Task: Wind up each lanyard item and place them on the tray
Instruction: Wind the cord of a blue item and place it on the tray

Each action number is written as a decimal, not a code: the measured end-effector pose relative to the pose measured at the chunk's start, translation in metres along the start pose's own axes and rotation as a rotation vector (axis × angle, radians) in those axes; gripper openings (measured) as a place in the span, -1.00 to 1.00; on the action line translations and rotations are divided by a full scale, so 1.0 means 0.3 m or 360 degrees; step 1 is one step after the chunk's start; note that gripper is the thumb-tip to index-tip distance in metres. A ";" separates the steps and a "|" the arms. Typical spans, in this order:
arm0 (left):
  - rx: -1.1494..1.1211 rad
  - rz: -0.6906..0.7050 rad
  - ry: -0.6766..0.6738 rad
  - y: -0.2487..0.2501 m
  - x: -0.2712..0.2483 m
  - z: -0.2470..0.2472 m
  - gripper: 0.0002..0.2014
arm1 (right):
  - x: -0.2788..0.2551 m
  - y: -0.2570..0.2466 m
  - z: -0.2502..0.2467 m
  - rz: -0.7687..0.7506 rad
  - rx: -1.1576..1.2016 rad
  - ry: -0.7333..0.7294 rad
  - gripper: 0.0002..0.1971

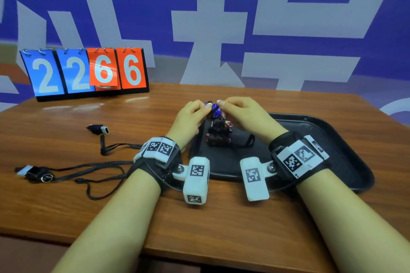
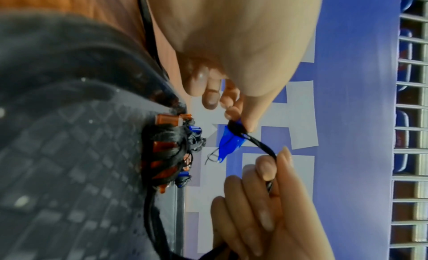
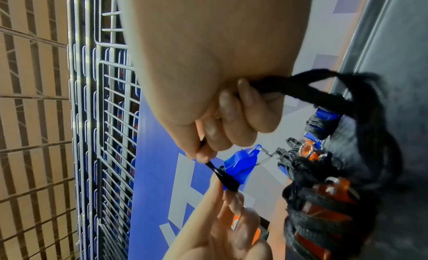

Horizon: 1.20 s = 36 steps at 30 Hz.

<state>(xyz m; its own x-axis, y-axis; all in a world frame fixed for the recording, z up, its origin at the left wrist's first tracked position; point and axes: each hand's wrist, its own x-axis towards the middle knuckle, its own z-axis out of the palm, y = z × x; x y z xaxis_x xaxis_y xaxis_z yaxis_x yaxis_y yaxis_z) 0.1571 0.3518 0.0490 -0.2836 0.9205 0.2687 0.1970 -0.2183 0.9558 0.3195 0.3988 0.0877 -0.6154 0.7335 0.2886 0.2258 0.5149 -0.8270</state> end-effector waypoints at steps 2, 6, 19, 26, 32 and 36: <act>0.0083 0.0025 -0.0110 0.005 -0.006 0.000 -0.68 | 0.003 0.009 -0.007 -0.0053 -0.0054 0.0110 -0.57; 0.0052 0.0035 -0.0304 0.016 -0.018 0.001 -0.71 | 0.009 0.028 -0.022 -0.0103 -0.0039 0.0281 -0.53; -0.0798 -0.0107 -0.0470 0.039 -0.035 0.007 -0.79 | 0.005 0.064 -0.023 0.0174 0.0440 0.0035 -0.65; -0.0979 -0.0125 -0.0293 0.034 -0.020 0.011 -0.86 | 0.010 0.055 0.004 0.0168 0.0384 -0.0105 -0.69; -0.0619 0.0004 -0.0152 0.026 -0.011 0.013 -0.77 | 0.006 0.029 0.031 0.0222 0.0317 -0.0302 -0.63; -0.0309 0.0053 -0.0088 0.012 -0.005 0.009 -0.74 | -0.002 0.016 0.037 0.0218 0.0228 -0.0407 -0.67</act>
<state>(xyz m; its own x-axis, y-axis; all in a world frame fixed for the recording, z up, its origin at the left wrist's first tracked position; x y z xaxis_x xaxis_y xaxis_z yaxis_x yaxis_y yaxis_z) 0.1609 0.3506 0.0516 -0.2270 0.9269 0.2988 0.0192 -0.3025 0.9530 0.3125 0.3960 0.0784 -0.7604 0.6472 0.0544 0.2223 0.3380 -0.9145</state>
